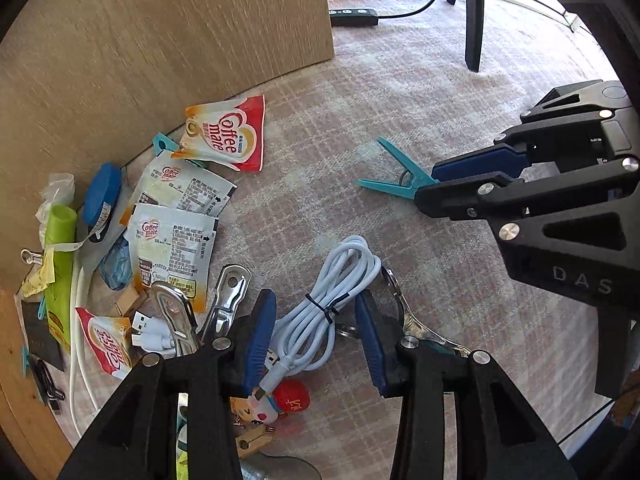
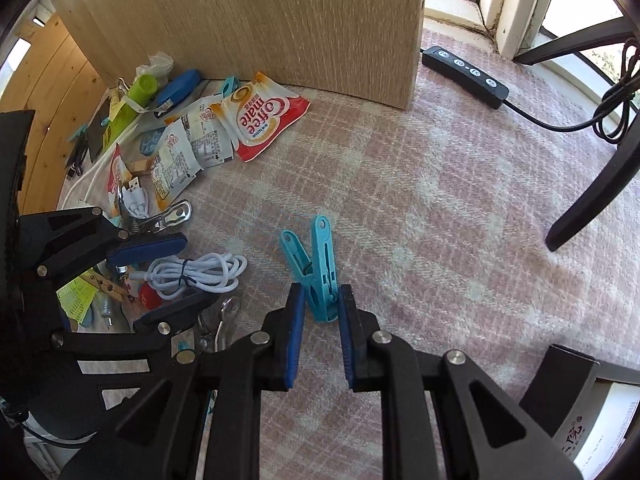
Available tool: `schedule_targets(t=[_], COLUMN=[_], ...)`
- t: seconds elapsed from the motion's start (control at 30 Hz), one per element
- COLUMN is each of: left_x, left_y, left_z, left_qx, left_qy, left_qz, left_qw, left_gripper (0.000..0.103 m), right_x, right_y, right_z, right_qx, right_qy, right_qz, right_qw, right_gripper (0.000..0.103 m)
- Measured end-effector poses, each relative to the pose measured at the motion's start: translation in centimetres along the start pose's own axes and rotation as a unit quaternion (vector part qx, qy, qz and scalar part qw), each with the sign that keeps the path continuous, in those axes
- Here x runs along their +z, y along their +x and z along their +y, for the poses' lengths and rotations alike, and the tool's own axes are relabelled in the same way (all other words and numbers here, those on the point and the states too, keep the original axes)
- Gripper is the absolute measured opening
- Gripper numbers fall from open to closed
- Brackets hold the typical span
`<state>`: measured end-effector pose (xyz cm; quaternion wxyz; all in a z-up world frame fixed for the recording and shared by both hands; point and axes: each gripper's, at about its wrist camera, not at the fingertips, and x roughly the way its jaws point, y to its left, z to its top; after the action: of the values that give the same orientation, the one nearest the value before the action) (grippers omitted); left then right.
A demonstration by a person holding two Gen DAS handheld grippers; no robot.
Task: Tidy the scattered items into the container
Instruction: 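Grasp the blue clothespin with the right tool while the left grasps the white cable, then carry the clothespin and white cable into the tray and open both tools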
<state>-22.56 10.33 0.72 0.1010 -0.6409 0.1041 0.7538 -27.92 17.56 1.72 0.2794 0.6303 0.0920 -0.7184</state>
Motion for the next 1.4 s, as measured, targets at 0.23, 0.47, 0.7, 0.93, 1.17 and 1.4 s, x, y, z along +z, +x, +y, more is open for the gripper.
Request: schedule_targets(t=[0.23,0.47,0.7,0.93,1.17,1.4], left_x=[0.0,-0.4,-1.7,-1.4,-1.4,-1.9], left_y=[-1.2,-4.9,-9.1,-11.1,-12.6,-13.3], left_z=[1.1,2.3,1.6,-3.9,-12.4,-20.9], left_qx=[-0.004,-0.014,-0.047,-0.099,-0.157,-0.205], left_qy=[-0.031,-0.062,-0.079,-0.053,0.001,0.061], left_qz=[-0.016,-0.054,-0.094,-0.114,-0.120,-0.108], left_qw=[0.9994,0.9965,0.9913,0.9871,0.9803,0.9709], left_gripper=[0.017,0.017,0.017,0.017,0.017,0.017], right_x=[-0.6,-1.5,-5.0,-9.4,-16.3,-24.3], right_y=[-0.9,-2.2,-6.8,-11.9,-17.9,-21.5], right_z=[-0.5,-1.2,-1.3,-4.4,-11.8,-19.2], right_qx=[0.005,0.017,0.031,0.017,-0.031,-0.065], right_qy=[0.012,0.027,0.038,0.073,0.149,0.248], right_qz=[-0.017,-0.035,-0.076,-0.110,-0.141,-0.163], right_qw=[1.000,0.999,0.996,0.991,0.978,0.953], right_gripper=[0.010,0.010,0.010,0.010,0.010,0.010])
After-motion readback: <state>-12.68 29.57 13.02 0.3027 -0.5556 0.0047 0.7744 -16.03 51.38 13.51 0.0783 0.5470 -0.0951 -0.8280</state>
